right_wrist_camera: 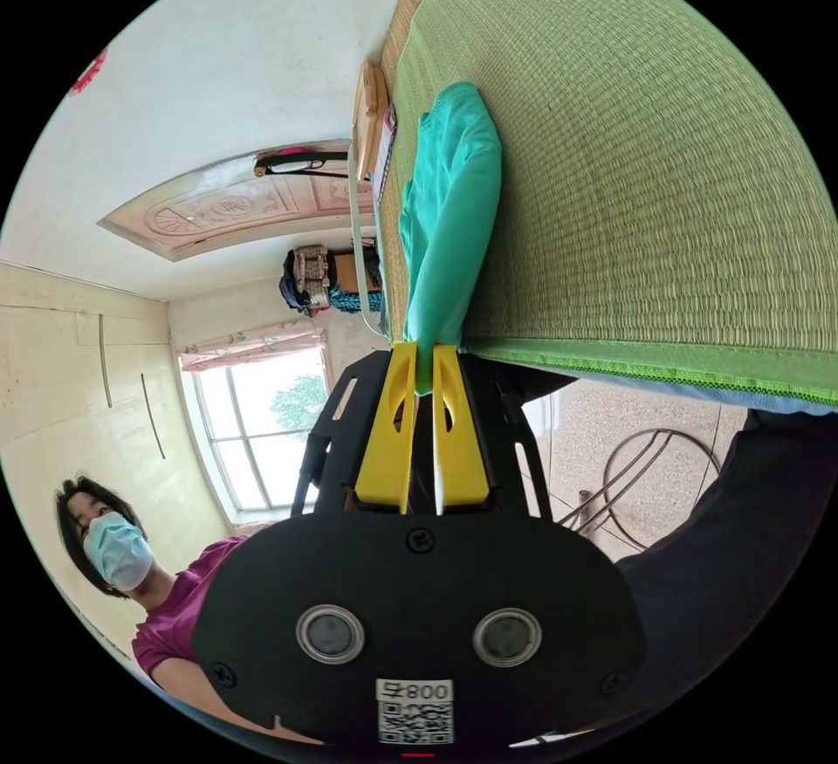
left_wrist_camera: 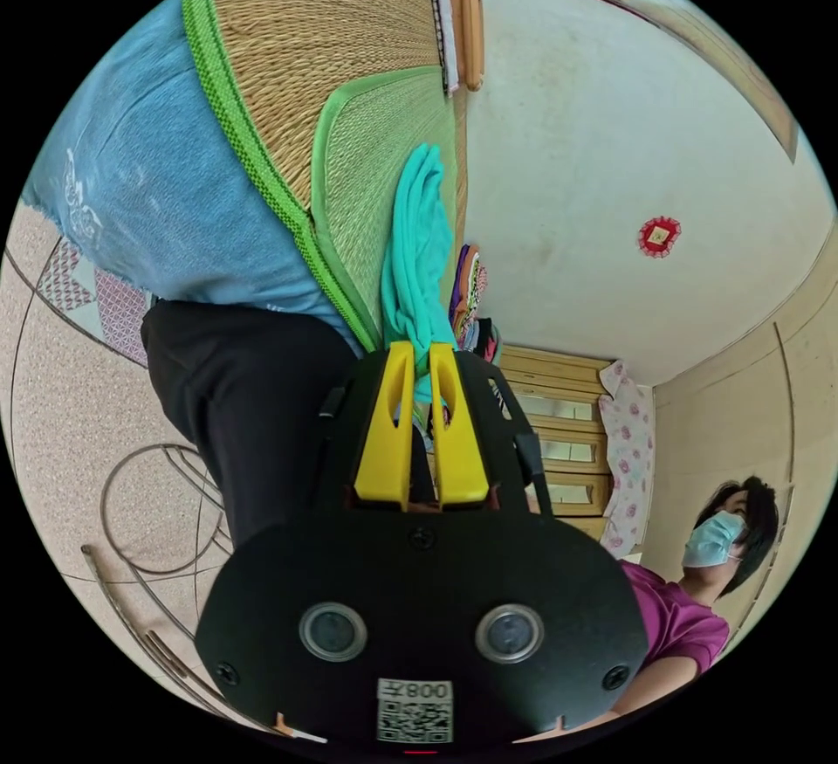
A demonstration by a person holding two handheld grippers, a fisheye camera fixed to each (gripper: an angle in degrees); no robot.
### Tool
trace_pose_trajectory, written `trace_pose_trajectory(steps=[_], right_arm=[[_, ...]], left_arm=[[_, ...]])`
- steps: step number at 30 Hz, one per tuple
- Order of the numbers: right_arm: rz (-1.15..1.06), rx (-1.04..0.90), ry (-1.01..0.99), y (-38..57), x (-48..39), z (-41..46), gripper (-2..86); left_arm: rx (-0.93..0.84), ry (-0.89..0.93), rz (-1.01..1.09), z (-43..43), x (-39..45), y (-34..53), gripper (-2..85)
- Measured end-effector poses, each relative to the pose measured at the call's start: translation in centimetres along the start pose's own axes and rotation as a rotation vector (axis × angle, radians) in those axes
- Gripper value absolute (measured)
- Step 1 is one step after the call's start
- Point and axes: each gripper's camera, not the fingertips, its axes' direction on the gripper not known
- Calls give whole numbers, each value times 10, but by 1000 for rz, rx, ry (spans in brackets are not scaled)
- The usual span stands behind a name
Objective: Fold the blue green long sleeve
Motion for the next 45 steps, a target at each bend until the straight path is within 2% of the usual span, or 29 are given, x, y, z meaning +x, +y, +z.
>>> trace_pose_trajectory(steps=[7,20,45], right_arm=[[12,8,-15,12,9,-14,26],[-13,34,-54,38,15,-57,25],[-286,144,-163,144,-29,-221,18]], left_arm=[[-11,11,30,12,21,14,56],[-14,-16,45,36,79,36,31],[-66,263,295,147,277,82,27]])
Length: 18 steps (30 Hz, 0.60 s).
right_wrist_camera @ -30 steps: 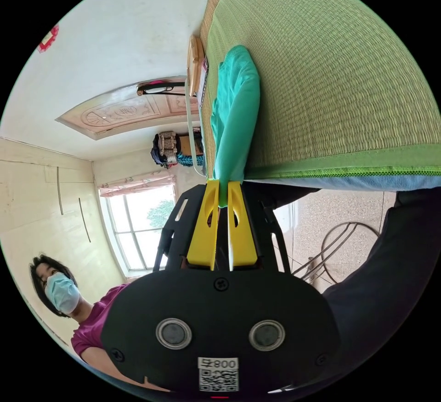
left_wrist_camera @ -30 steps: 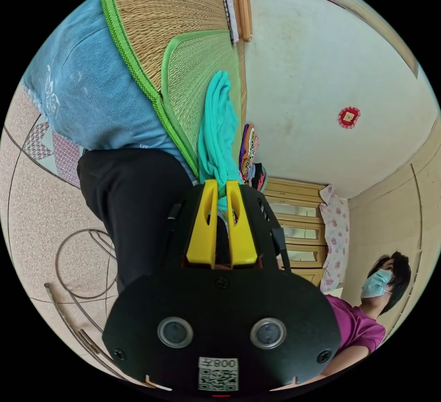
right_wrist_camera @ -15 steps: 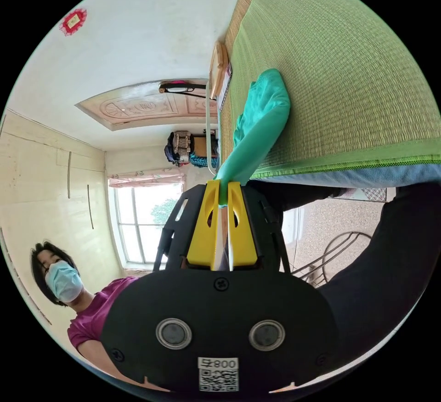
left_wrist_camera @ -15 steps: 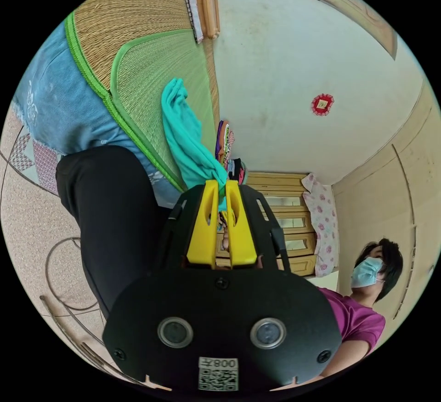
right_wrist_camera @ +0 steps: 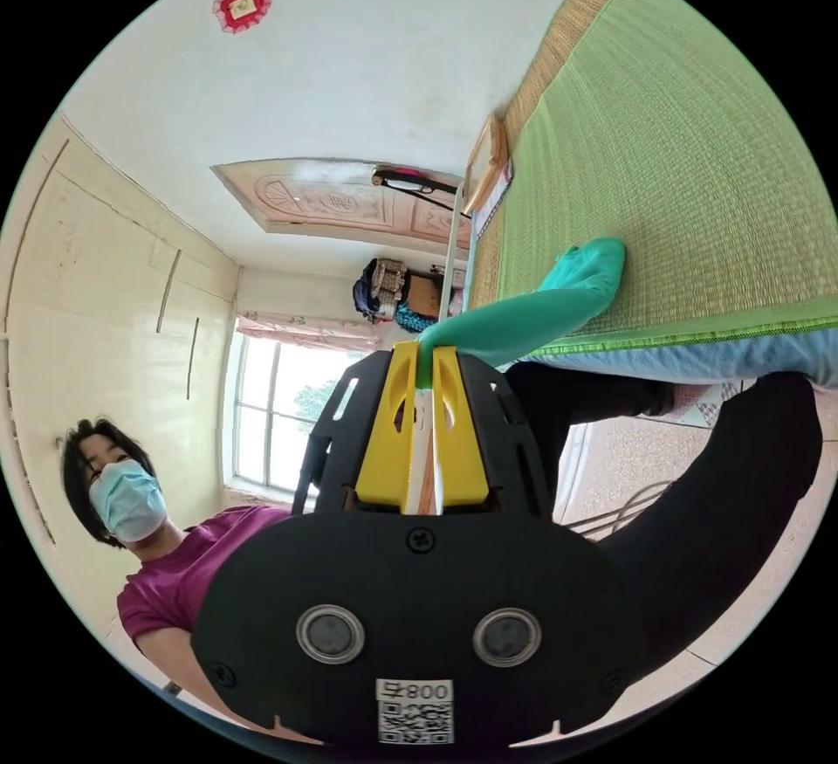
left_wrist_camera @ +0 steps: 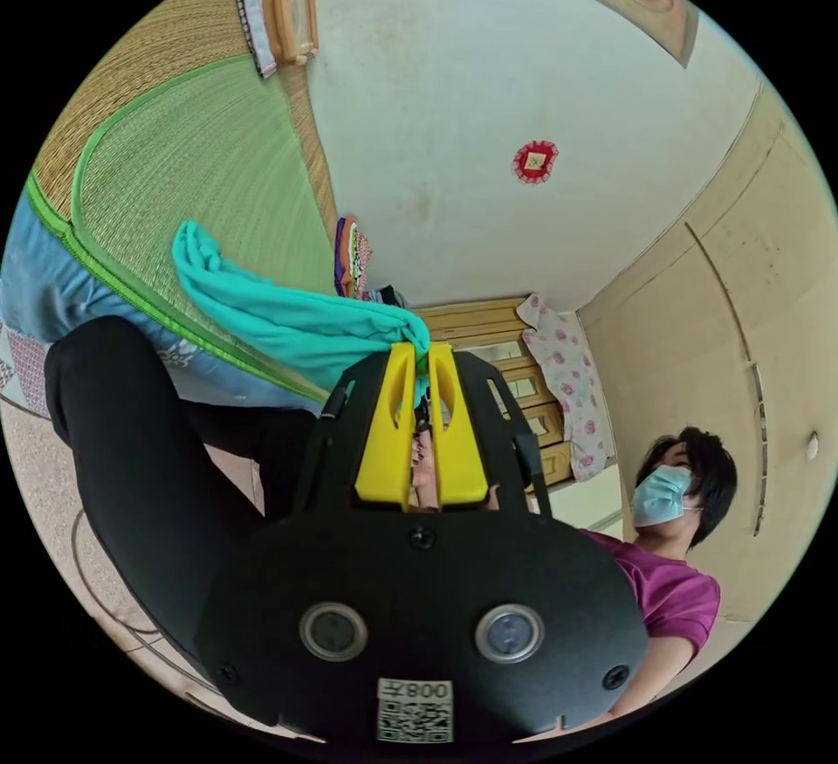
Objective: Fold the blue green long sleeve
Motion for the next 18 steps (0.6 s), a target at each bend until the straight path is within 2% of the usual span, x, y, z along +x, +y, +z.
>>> trace_pose_trajectory(steps=[18], right_arm=[[-222,168,-58,84,-66,-166,18]], left_arm=[[-131,199,112,210,81,-19,26]])
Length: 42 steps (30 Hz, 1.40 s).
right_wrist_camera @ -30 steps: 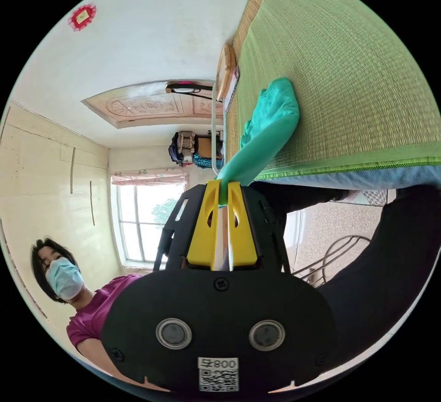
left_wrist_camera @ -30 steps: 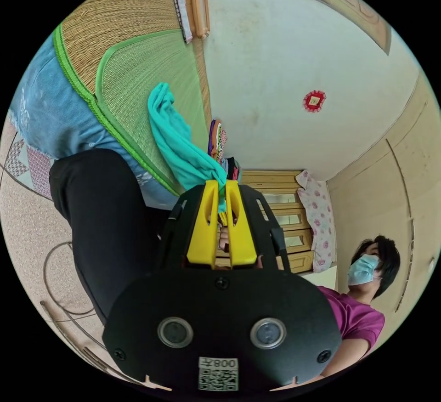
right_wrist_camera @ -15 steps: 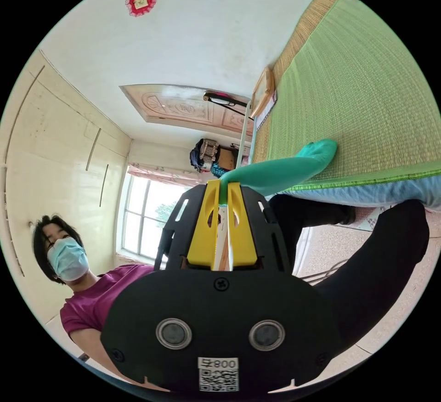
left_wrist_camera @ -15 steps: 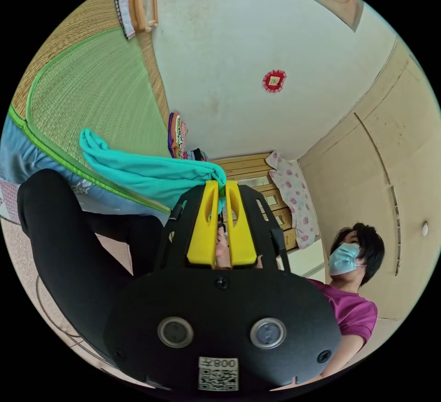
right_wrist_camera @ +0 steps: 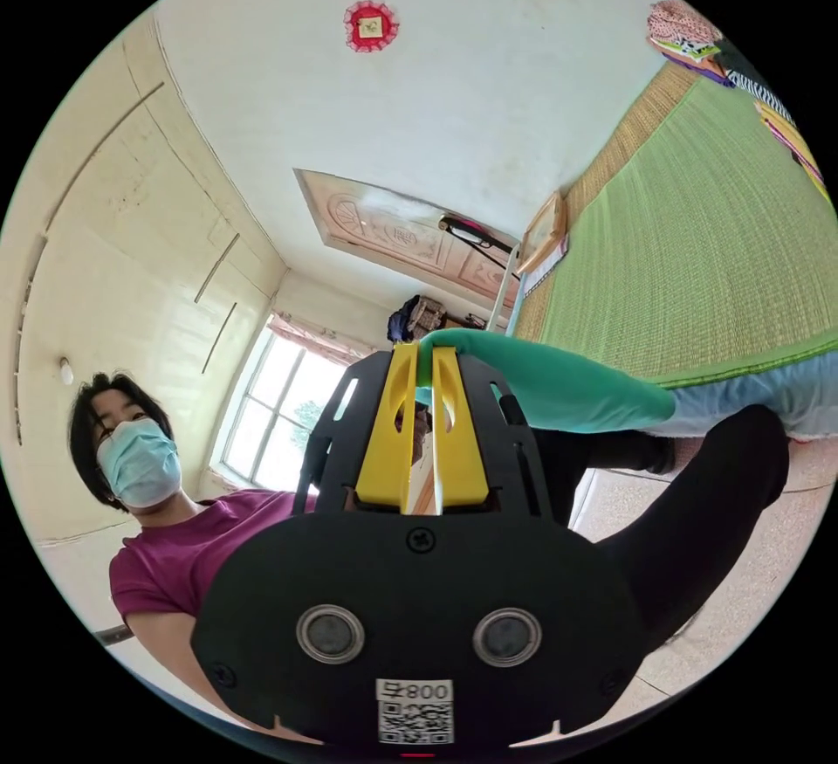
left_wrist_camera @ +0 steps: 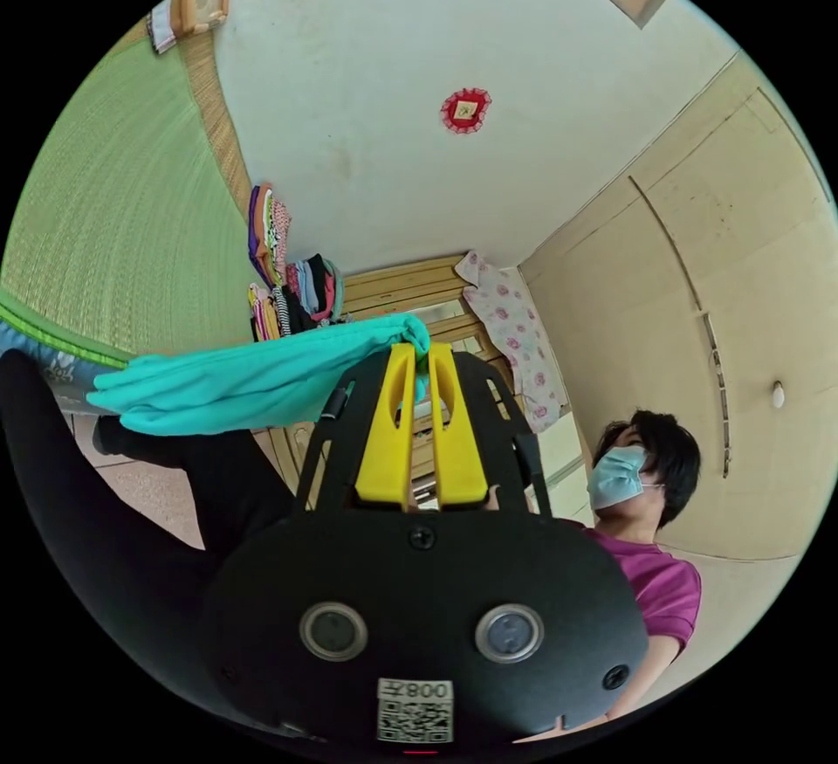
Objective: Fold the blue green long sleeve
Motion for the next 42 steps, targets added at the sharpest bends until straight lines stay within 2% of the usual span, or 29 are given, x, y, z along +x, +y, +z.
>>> trace_pose_trajectory(steps=[8,15,23,27,32,37,42], right_arm=[[-28,82,2,6,0,-86,18],[-2,133,17,-9,29,-152,18],[12,153,53,-109,76,-237,18],[-39,183,57,-182,79,-282,18],[-169,270,94,-268,47,-385,18],[-226,372,201,-264,39,-504,19],[-33,514,311,-199,113,-621,19]], left_arm=[[-67,37,-2,120,-22,-35,26],[-122,0,-48,240,-68,-78,26],[-137,-57,-71,395,-129,-156,27],[-141,-52,-13,502,-151,-215,27],[-215,-45,133,651,-159,-272,27],[-365,-49,225,822,-199,-283,26],[-553,-215,155,952,-297,-249,26]])
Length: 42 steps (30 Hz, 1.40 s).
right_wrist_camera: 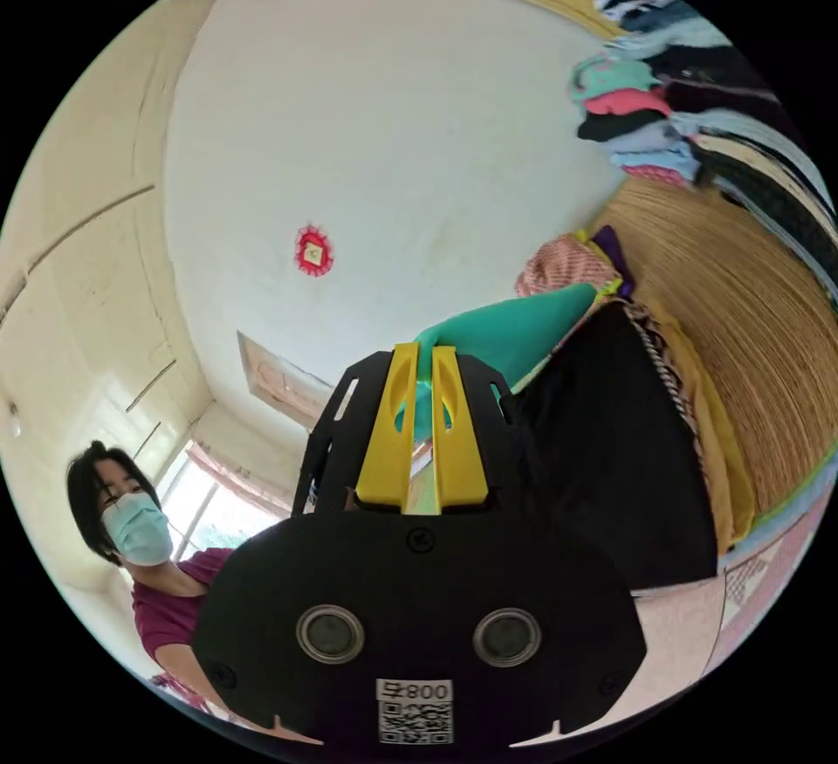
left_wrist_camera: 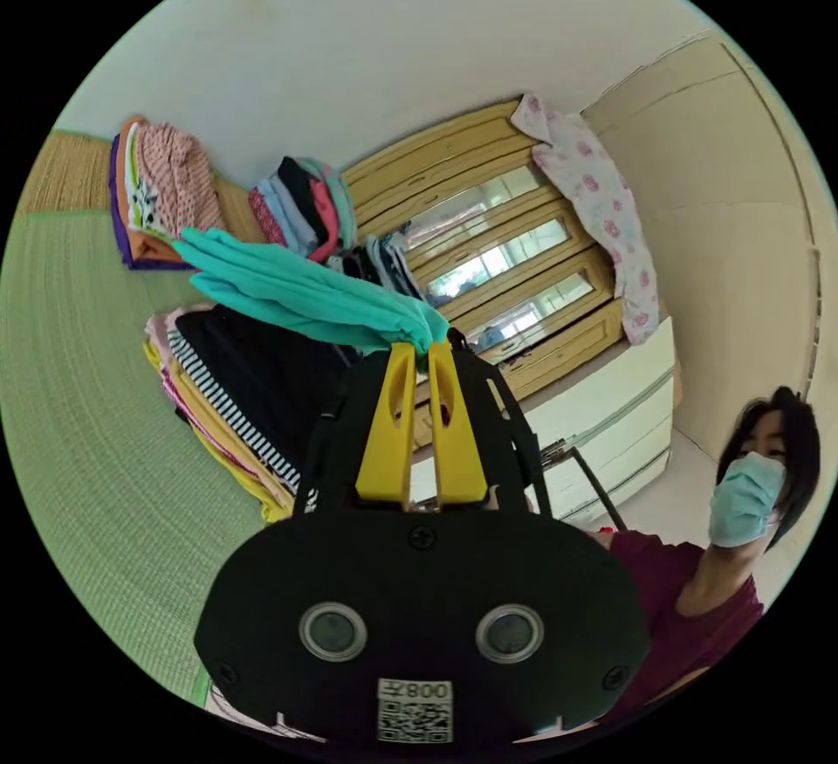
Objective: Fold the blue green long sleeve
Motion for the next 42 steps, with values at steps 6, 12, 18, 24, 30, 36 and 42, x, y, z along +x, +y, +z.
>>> trace_pose_trajectory(steps=[6,12,18,24,30,36,42], right_arm=[[234,60,-8,43,119,-75,18],[179,19,0,23,126,-100,19],[118,-30,89,7,119,-134,19],[255,24,61,48,174,-167,19],[250,45,59,59,174,-177,15],[201,136,178,73,133,-195,4],[-3,71,282,89,47,-130,1]], left_arm=[[-203,5,-146,130,-75,4,25],[-200,-13,-105,188,-83,-25,25],[-289,-79,-10,256,-85,-36,26],[-383,-161,-86,307,-131,-17,27],[-407,-203,-123,334,-158,-9,29],[-423,-237,-106,352,-170,-6,29],[-417,-236,-112,355,-182,5,30]])
